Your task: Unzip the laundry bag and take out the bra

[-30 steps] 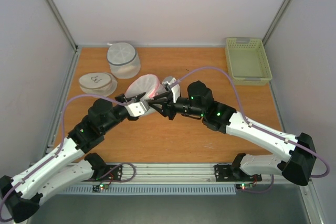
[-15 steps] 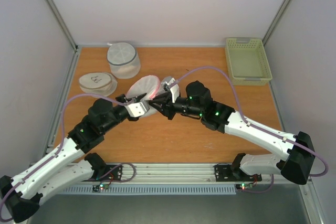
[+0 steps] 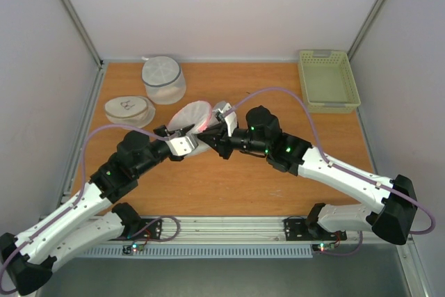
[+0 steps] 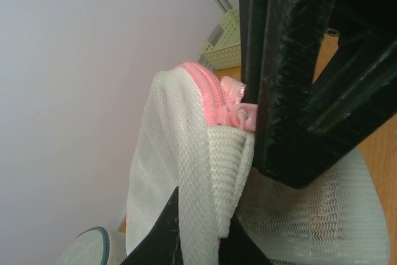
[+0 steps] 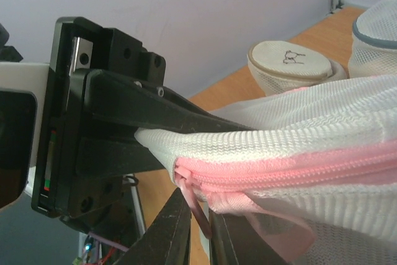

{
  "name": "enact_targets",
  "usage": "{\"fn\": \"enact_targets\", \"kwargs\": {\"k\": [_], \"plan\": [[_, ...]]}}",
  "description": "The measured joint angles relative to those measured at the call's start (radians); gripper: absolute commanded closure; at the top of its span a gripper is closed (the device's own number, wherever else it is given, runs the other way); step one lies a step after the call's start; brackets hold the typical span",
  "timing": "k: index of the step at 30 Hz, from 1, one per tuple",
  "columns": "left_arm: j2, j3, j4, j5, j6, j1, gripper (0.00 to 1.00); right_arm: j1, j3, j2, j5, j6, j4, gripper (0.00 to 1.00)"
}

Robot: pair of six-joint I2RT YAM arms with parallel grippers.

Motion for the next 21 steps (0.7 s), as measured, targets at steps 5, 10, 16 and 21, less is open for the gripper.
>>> {"fn": "enact_targets", "kwargs": {"k": [5,10,16,21], "plan": [[0.0,-0.004,0.0,0.0,0.001,0.0,0.99,0.0,0.005,0.0,0.0,-0.011,-0.036,0.97],[0.0,-0.019,-0.002,0.002,0.021,-0.001,0.99,0.0,0.034,0.0,0.005,-0.033,-0.101,0.99],[-0.004,-0.025,-0.004,0.013,0.054,-0.001,0.99,0.0,0.06,0.0,0.006,-0.061,-0.163,0.99],[-0.024,-0.043,-0.018,0.032,0.09,-0.001,0.99,-0.03,0.09,0.0,0.0,-0.085,-0.254,0.99]]}}
